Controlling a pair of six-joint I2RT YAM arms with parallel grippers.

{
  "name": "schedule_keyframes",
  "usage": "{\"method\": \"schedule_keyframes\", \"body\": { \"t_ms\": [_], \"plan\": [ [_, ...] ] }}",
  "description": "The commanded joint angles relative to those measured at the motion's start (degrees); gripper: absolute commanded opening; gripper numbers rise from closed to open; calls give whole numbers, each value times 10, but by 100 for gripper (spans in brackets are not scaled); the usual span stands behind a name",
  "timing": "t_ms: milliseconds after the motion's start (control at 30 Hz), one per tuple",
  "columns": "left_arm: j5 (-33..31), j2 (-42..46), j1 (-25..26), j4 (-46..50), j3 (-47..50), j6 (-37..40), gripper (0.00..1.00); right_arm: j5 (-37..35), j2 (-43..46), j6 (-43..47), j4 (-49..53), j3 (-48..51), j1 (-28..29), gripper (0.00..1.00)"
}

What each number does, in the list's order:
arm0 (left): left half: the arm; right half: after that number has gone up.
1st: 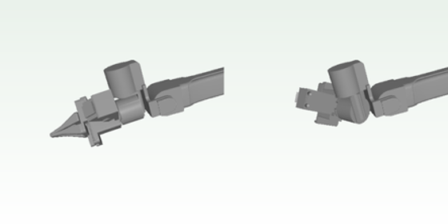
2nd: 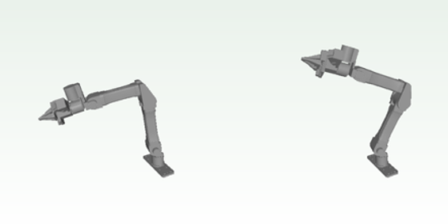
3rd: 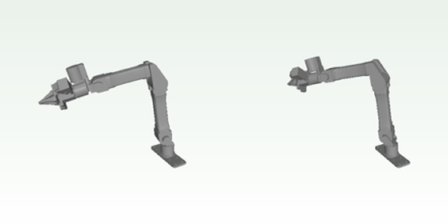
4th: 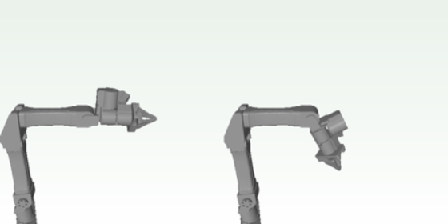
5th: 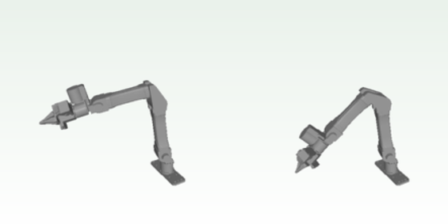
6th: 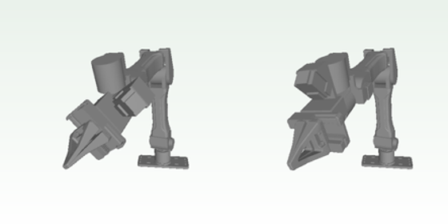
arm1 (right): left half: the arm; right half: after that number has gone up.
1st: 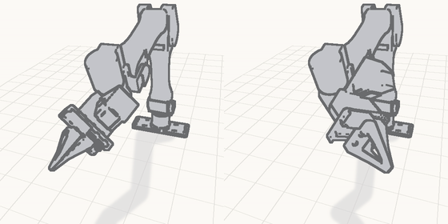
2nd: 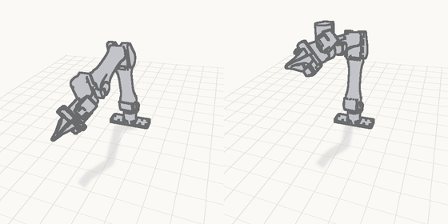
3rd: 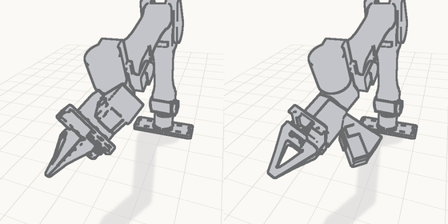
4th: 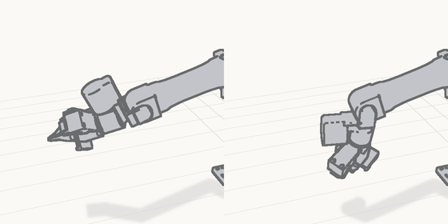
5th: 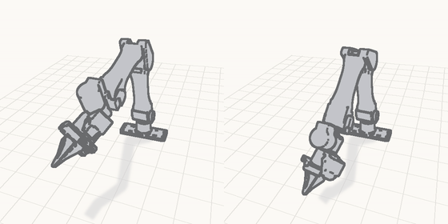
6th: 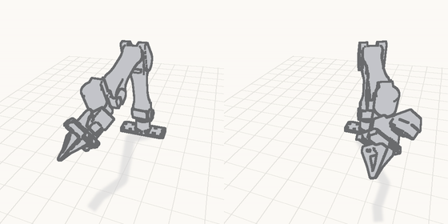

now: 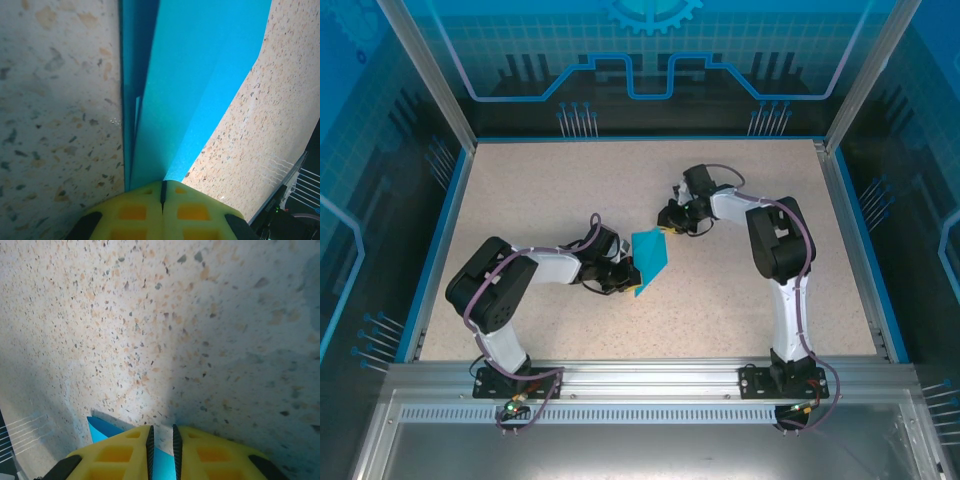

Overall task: Fold a paper plane with a square sheet of paper (pick it up from the middle)
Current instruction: Fourth fold the wing at the center of the table.

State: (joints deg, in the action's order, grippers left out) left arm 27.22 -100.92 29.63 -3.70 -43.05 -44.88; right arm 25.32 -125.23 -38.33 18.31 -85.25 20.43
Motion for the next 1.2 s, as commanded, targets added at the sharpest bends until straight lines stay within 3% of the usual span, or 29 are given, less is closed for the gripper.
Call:
{"method": "schedule_keyframes", "body": {
  "t_ms": [0,433,567,767,1167],
  "plan": [
    [-67,-47,7,122,26,17,0,5,36,23,26,-8,-9,21],
    [-70,-33,6,135,13,21,0,42,161,23,-60,140,37,18],
    [-73,-28,7,133,12,19,0,78,146,1,-99,160,61,18],
    [-72,-30,7,136,4,20,0,55,103,-7,-107,161,86,17],
    [-79,-43,9,140,10,24,0,19,30,20,-64,92,46,18]
  ]
}}
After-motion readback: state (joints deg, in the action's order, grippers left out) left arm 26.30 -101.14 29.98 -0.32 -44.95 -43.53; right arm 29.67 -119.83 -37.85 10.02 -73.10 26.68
